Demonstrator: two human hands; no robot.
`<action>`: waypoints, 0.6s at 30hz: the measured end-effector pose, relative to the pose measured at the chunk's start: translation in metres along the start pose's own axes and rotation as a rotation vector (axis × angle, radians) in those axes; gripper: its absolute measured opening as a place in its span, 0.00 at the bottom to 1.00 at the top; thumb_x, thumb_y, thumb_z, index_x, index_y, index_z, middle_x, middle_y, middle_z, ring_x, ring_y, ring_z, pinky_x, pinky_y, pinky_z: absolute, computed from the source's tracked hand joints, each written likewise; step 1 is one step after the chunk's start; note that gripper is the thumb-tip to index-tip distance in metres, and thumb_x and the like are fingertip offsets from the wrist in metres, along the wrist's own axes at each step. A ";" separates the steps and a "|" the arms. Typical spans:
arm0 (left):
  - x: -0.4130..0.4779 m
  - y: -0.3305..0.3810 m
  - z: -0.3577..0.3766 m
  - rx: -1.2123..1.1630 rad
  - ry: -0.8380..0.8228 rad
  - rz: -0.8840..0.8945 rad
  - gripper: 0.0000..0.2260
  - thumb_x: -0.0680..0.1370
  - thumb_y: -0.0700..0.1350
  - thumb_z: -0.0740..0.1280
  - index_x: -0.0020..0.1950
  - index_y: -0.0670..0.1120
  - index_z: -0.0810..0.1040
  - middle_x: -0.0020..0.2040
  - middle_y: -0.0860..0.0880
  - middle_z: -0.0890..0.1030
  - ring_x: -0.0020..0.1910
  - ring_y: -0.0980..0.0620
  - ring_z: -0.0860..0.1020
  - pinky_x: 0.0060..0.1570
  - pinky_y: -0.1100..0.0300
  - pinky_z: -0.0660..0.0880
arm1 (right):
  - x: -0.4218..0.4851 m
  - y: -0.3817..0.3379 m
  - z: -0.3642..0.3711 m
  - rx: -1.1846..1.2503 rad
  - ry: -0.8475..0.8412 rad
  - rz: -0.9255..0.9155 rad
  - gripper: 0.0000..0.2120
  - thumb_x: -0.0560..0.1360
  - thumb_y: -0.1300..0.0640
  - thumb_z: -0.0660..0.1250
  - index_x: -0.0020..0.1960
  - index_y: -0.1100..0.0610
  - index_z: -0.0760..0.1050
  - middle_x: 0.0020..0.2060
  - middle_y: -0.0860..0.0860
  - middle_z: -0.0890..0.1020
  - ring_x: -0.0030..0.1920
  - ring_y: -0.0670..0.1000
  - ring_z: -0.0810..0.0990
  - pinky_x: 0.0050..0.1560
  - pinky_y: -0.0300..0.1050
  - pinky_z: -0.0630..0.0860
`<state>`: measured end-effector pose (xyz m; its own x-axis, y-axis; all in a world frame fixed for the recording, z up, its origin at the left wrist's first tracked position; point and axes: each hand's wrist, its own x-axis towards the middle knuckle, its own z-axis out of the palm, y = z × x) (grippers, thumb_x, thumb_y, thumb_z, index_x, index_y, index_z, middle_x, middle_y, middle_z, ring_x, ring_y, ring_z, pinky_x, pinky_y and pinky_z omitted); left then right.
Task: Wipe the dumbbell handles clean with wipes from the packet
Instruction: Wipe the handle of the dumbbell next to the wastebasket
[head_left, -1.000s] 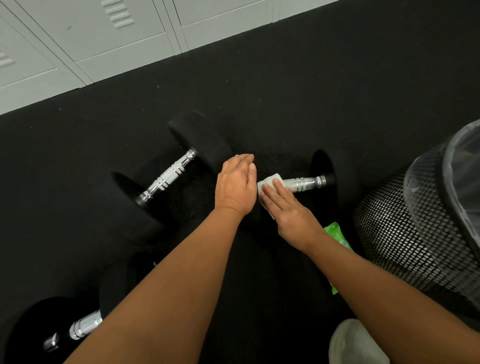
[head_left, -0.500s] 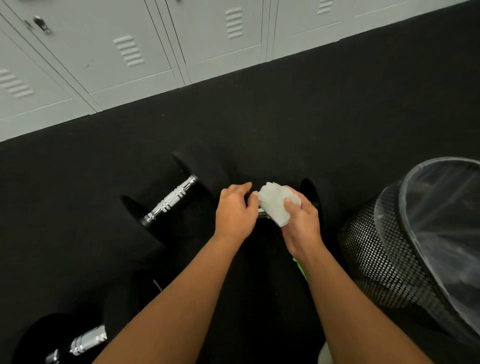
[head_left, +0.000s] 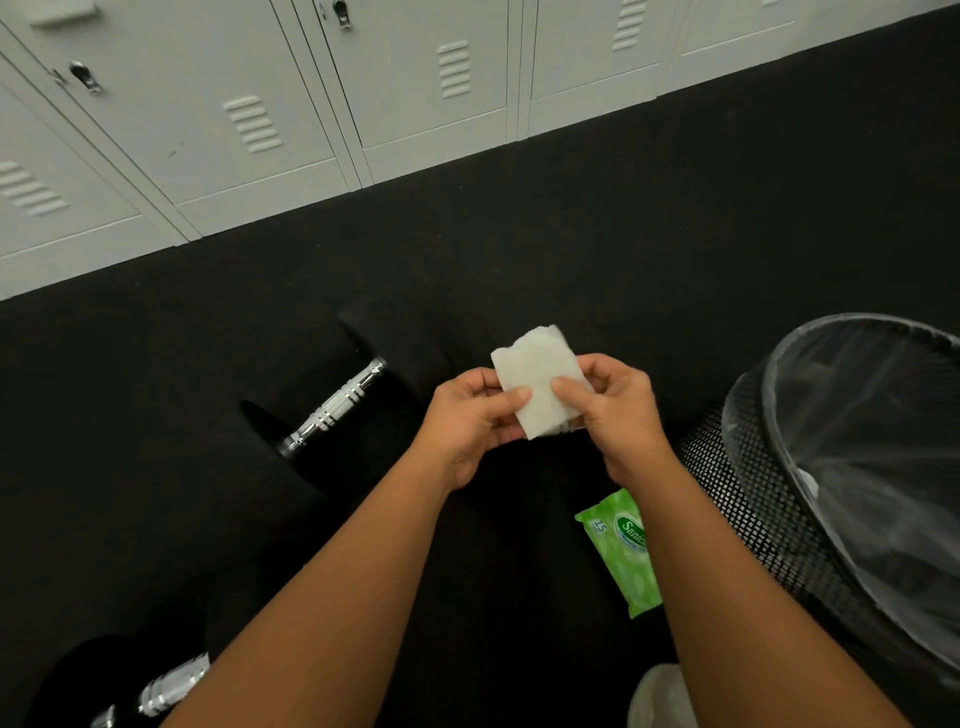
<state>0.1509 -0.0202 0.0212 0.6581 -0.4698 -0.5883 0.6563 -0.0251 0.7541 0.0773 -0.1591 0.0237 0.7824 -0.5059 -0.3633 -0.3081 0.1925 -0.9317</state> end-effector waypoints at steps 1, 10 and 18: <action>0.000 0.003 -0.002 0.005 -0.023 0.000 0.10 0.72 0.35 0.71 0.53 0.39 0.77 0.49 0.41 0.82 0.50 0.42 0.82 0.51 0.46 0.79 | 0.002 -0.001 -0.005 0.031 -0.027 0.026 0.05 0.72 0.65 0.70 0.47 0.59 0.79 0.42 0.55 0.84 0.43 0.55 0.84 0.42 0.51 0.81; 0.004 0.006 -0.007 -0.160 -0.178 -0.091 0.12 0.74 0.32 0.66 0.57 0.40 0.78 0.51 0.41 0.83 0.51 0.44 0.82 0.46 0.54 0.80 | 0.005 -0.006 -0.028 0.269 -0.188 0.215 0.08 0.74 0.70 0.65 0.49 0.62 0.79 0.38 0.57 0.82 0.28 0.48 0.78 0.24 0.35 0.73; 0.012 -0.003 0.001 -0.244 -0.222 -0.136 0.07 0.71 0.36 0.62 0.44 0.38 0.78 0.45 0.40 0.80 0.45 0.44 0.82 0.45 0.52 0.81 | 0.011 -0.002 -0.034 0.302 -0.198 0.330 0.11 0.74 0.64 0.56 0.39 0.63 0.76 0.35 0.57 0.80 0.30 0.51 0.78 0.26 0.39 0.72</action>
<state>0.1566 -0.0268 0.0118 0.4800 -0.6574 -0.5809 0.8189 0.0982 0.5655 0.0684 -0.1935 0.0217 0.7663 -0.2132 -0.6061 -0.4088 0.5659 -0.7160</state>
